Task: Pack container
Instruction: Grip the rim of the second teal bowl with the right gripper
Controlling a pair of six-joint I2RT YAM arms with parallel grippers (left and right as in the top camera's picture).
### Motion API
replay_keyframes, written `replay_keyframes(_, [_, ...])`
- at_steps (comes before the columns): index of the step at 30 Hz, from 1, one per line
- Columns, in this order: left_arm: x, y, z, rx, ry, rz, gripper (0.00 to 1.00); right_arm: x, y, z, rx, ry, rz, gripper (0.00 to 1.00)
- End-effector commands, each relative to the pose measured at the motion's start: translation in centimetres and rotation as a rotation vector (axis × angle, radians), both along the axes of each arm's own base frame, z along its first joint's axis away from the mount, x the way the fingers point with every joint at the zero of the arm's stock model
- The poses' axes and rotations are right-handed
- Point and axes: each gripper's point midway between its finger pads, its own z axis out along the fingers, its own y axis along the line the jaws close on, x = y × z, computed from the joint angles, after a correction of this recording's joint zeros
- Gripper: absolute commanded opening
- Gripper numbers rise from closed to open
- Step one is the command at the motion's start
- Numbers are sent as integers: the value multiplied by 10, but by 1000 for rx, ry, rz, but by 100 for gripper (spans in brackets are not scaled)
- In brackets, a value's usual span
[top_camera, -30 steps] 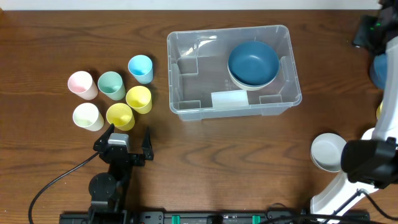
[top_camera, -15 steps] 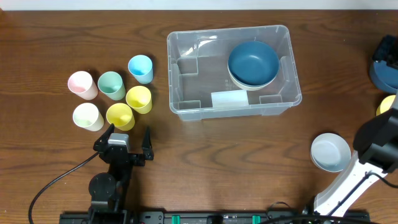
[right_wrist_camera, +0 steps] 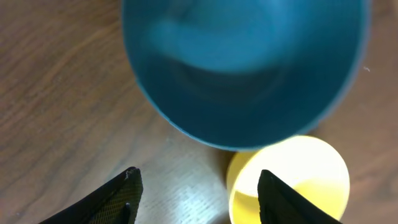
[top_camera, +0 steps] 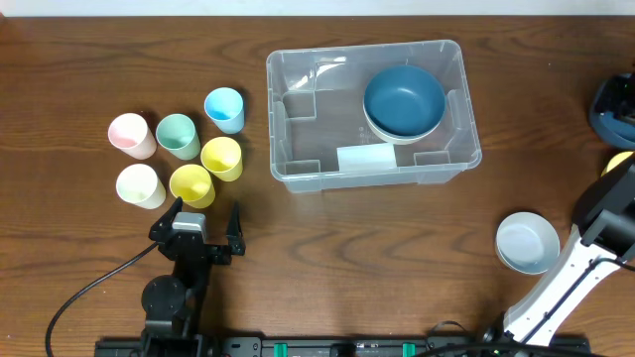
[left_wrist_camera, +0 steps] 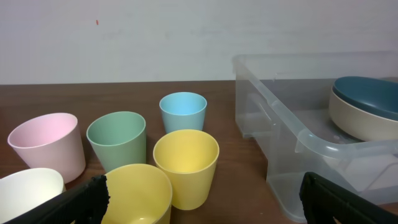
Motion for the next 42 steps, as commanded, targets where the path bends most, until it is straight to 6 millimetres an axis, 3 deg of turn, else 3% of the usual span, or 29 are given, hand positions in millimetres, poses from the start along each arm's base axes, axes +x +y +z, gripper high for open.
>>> replay_keyframes(1, [-1, 0, -16, 14, 44, -7, 98, 5, 5, -17, 47, 14, 93, 60])
replay_keyframes(14, [-1, 0, -16, 14, 44, -7, 98, 10, -5, -56, 50, 52, 148, 58])
replay_keyframes(24, [-1, 0, -16, 14, 44, -7, 98, 12, -7, -82, 64, 73, 146, 42])
replay_keyframes(30, [-1, 0, -16, 14, 44, -7, 98, 12, -6, -83, 67, 77, 148, 27])
replay_keyframes(36, [-1, 0, -16, 14, 44, -7, 98, 15, 10, -85, 94, 83, 151, 15])
replay_keyframes(42, [-1, 0, -16, 14, 44, -7, 98, 28, 45, -85, 102, 102, 216, 11])
